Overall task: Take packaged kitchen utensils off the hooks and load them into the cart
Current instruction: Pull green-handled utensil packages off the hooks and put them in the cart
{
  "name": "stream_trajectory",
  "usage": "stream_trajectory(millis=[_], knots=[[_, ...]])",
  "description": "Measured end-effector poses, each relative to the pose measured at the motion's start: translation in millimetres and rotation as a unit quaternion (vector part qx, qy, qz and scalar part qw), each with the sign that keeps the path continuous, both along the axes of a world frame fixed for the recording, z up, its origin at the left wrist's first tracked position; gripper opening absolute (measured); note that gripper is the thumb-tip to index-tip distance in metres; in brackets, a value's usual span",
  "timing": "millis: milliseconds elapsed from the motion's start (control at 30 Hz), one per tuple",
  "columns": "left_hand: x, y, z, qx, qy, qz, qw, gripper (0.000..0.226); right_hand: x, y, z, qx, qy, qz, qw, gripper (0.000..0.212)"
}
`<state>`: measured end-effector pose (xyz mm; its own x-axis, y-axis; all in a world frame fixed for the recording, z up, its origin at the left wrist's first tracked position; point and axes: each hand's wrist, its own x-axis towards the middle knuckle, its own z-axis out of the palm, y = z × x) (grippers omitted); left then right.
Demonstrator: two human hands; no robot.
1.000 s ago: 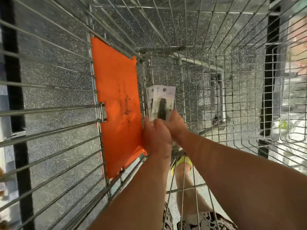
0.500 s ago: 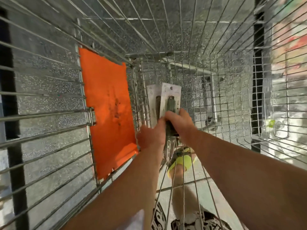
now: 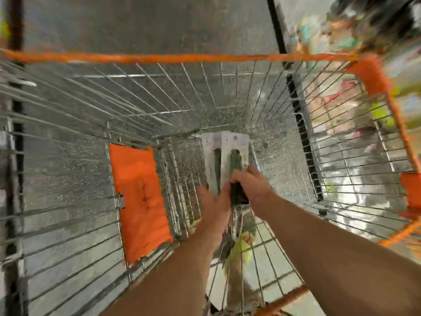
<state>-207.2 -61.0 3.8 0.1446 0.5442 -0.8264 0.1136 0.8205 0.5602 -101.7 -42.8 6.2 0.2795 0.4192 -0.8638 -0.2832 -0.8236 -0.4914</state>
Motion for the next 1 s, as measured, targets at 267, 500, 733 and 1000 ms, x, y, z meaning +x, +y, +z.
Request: stream_trajectory(millis=[267,500,733,1000], knots=[[55,6,90,0.100,-0.086,-0.047,0.990,0.035,66,-17,100,0.118,-0.038,-0.058,0.991,0.033],[122,-7,160,0.220,-0.107,-0.081,0.966,0.025,122,-55,193,0.225,-0.094,-0.108,0.964,0.014],[217,-45,260,0.267,-0.169,-0.122,0.941,0.029,189,-120,294,0.286,-0.178,-0.192,0.922,0.012],[324,-119,344,0.323,-0.253,-0.192,0.891,0.034,258,-220,393,0.299,-0.336,-0.273,0.850,0.020]])
